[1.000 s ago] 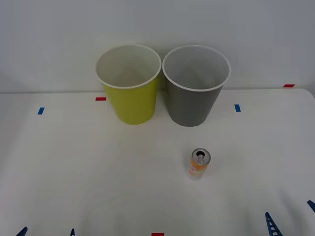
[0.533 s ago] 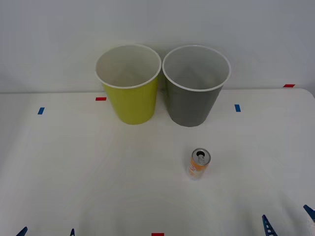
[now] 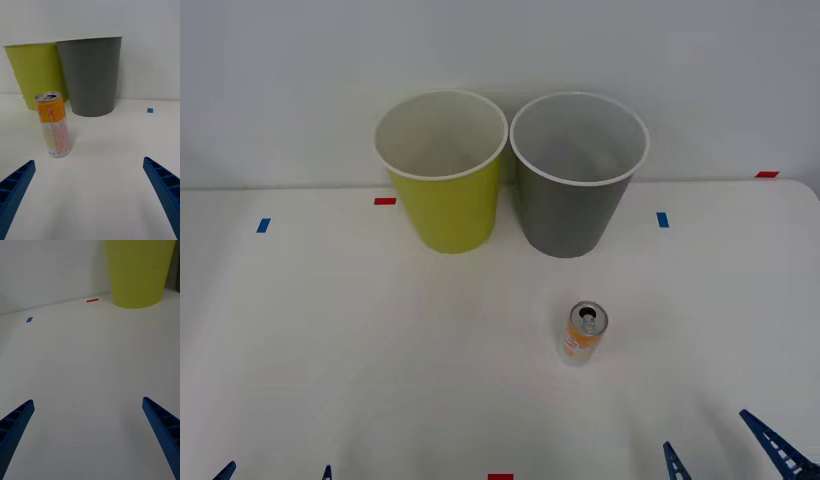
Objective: Put cans in the gray bin and PET bottles in the light green bin.
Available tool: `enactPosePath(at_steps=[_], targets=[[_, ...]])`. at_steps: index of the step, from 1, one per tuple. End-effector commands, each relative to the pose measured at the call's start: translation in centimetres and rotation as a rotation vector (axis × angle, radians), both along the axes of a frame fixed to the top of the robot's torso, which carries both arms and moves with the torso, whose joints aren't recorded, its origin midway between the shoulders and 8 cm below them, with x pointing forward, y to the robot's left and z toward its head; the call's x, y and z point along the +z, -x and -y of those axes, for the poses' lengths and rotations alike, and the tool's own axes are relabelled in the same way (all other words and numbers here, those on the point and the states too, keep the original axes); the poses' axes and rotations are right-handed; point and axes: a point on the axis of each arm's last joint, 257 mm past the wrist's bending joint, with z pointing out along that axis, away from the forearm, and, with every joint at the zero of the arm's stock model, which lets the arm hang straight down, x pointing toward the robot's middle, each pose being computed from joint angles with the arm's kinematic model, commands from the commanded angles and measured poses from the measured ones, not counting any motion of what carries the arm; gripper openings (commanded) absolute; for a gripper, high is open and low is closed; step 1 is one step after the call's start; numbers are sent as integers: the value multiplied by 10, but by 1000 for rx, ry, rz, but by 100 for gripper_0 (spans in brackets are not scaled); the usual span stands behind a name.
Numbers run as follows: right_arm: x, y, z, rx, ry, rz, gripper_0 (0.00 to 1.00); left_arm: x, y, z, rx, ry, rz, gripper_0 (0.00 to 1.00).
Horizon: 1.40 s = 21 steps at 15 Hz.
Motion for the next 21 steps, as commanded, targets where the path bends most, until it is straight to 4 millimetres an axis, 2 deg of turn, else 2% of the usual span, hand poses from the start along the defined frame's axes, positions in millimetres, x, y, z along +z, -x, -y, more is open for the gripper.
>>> enactPosePath(at_steps=[1,3,5,11,17,21], targets=[[-2,-17,-27,60,7,9,100,0,0,0,0,0,0,100],[3,-41,-40,73,16,34,100,0,0,0,0,0,0,100],[3,-56,-54,83,12,34,100,0,0,0,0,0,0,100],[-7,-78,-80,106,17,48,100,0,0,0,0,0,0,100],[-2,-119,-98,119,40,93,100,0,0,0,0,0,0,100],[-1,-131,-110,148,50,80,100,0,0,0,0,0,0,100]])
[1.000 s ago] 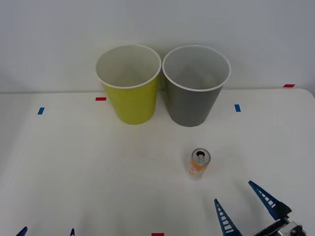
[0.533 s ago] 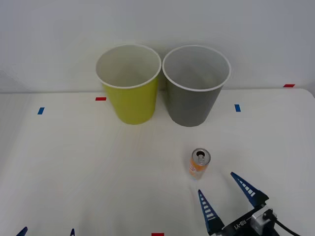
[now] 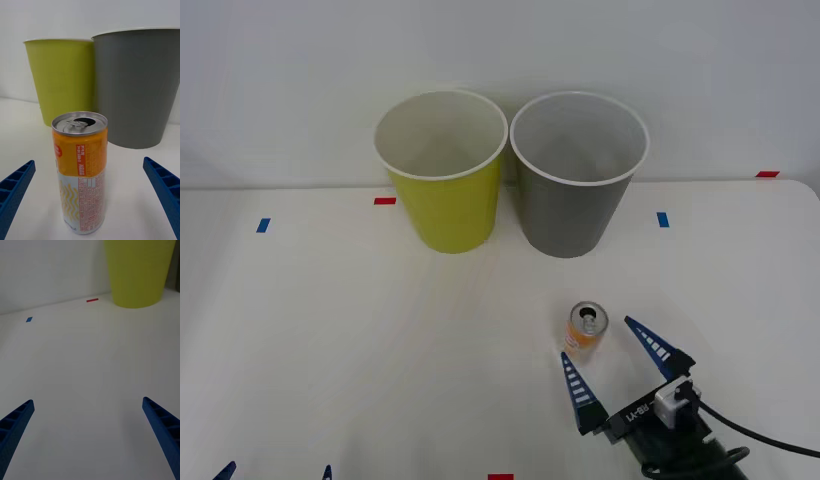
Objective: Put cans in the gray bin and PET bottles in the light green bin.
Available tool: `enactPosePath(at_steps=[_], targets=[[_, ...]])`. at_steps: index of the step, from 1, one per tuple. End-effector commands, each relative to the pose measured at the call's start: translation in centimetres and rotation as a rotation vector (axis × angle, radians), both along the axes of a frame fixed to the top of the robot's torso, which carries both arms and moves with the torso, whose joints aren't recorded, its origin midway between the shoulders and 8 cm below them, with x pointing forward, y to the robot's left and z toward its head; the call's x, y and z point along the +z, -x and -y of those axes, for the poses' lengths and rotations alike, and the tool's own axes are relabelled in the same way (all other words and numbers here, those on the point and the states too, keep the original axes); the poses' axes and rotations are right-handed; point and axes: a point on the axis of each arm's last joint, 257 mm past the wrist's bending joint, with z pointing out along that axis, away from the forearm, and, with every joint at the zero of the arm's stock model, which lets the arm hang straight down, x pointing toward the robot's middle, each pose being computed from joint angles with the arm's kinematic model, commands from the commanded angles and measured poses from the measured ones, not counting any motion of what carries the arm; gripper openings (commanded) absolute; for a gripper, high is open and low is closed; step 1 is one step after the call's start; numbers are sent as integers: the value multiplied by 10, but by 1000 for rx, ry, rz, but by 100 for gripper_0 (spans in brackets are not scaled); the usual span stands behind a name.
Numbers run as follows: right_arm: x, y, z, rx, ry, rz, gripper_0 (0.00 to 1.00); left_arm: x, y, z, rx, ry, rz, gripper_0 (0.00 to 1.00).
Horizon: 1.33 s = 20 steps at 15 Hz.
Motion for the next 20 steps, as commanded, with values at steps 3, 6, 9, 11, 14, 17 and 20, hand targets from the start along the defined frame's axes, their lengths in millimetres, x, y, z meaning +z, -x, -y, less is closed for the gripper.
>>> enactPosePath(at_steps=[3,6,9,11,14,17,20], targets=[[2,-21,-14,24,20,-17,100,0,0,0,0,0,0,100],[2,-26,-15,22,21,-23,100,0,0,0,0,0,0,100],[1,-27,-14,19,24,-30,100,0,0,0,0,0,0,100],[1,-29,-15,16,23,-33,100,0,0,0,0,0,0,100],[3,-31,-18,16,14,-31,100,0,0,0,0,0,0,100],[3,-32,-19,15,12,-33,90,0,0,0,0,0,0,100],[3,-32,-16,12,7,-39,7,0,0,0,0,0,0,100]])
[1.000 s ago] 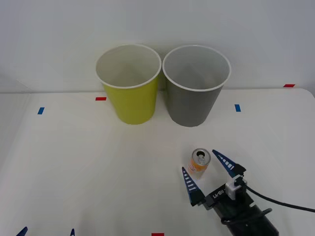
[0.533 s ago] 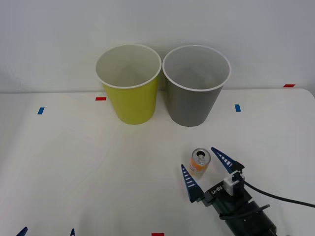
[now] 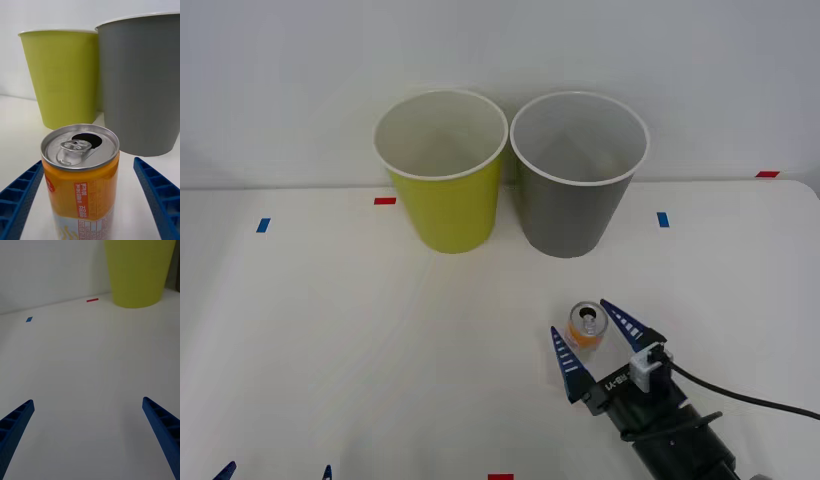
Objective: Put cans in the gray bin and PET bottles in the light green bin.
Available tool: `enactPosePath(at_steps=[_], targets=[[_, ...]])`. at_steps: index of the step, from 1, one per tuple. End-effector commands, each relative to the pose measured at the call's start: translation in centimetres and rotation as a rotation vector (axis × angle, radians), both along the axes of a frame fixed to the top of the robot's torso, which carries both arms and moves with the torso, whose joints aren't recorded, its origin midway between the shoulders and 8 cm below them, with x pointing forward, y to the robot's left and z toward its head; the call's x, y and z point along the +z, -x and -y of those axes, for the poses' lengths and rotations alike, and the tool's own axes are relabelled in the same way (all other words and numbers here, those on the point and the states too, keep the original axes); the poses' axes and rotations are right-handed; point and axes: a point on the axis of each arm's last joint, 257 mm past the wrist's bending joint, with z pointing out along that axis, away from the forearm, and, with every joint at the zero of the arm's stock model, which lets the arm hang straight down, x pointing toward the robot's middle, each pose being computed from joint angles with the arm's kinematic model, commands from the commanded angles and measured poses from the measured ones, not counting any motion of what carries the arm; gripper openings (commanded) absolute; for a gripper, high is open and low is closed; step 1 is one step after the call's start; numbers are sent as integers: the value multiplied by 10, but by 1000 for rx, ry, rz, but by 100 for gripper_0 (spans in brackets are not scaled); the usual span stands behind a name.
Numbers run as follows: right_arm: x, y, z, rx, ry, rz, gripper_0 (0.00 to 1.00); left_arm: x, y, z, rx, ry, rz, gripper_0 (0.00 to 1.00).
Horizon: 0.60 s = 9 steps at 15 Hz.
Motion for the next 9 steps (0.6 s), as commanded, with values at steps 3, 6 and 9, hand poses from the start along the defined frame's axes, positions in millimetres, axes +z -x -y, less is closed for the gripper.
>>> enactPosePath(at_steps=[3,6,9], targets=[[-1,0,2,0,-5,-8,4,0,0,0,0,0,0,100],[5,0,2,6,1,-22,2,0,0,0,0,0,0,100],[39,10,1,-10,17,-143,2,0,0,0,0,0,0,100]])
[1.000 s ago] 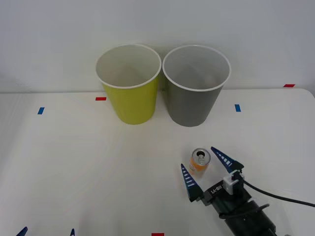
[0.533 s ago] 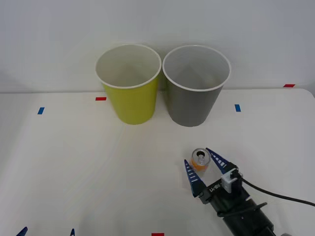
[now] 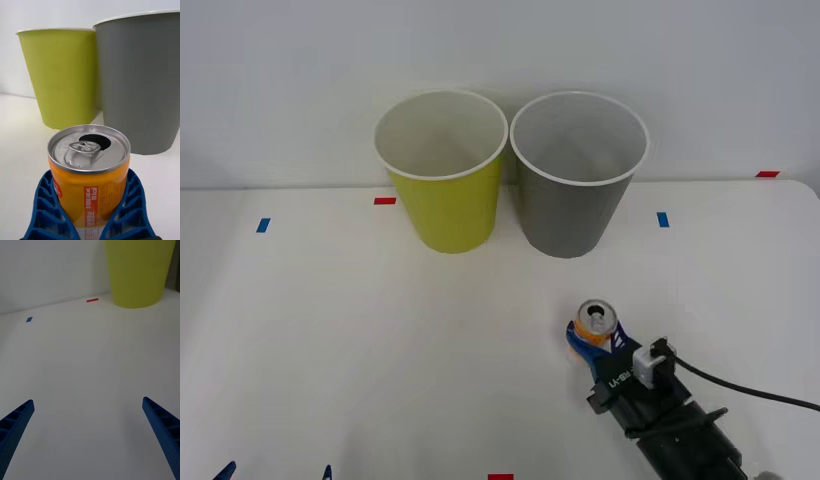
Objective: Put cans in the gray bin and PET bottles in the light green bin.
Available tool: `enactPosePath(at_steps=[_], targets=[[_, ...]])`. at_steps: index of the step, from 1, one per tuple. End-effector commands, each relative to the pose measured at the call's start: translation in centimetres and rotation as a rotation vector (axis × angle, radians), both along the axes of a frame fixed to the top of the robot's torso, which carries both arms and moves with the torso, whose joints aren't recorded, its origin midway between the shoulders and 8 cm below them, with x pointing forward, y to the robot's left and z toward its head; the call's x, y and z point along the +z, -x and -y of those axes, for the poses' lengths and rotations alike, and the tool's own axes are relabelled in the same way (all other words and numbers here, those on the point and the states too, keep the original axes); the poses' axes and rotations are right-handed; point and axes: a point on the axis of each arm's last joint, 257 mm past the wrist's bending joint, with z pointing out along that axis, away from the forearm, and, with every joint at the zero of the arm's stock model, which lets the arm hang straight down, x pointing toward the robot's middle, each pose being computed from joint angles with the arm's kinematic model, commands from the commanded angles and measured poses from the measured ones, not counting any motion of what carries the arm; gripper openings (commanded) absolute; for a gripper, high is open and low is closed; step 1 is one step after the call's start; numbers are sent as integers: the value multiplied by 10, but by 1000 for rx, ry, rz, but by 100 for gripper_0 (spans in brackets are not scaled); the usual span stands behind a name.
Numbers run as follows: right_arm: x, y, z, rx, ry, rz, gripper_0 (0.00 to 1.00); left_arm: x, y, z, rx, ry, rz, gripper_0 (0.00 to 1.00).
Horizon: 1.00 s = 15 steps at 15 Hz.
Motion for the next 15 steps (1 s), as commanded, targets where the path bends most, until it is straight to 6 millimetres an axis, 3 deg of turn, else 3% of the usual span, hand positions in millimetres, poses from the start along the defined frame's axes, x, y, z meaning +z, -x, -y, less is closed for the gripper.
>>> enactPosePath(at_steps=[1,4,7,15], targets=[[49,15,1,-15,16,-142,2,0,0,0,0,0,0,100],[82,18,5,-18,2,-203,2,0,0,0,0,0,0,100],[101,12,7,-18,31,-211,1,0,0,0,0,0,0,100],[195,-11,2,-5,112,-183,0,0,0,0,0,0,0,100]])
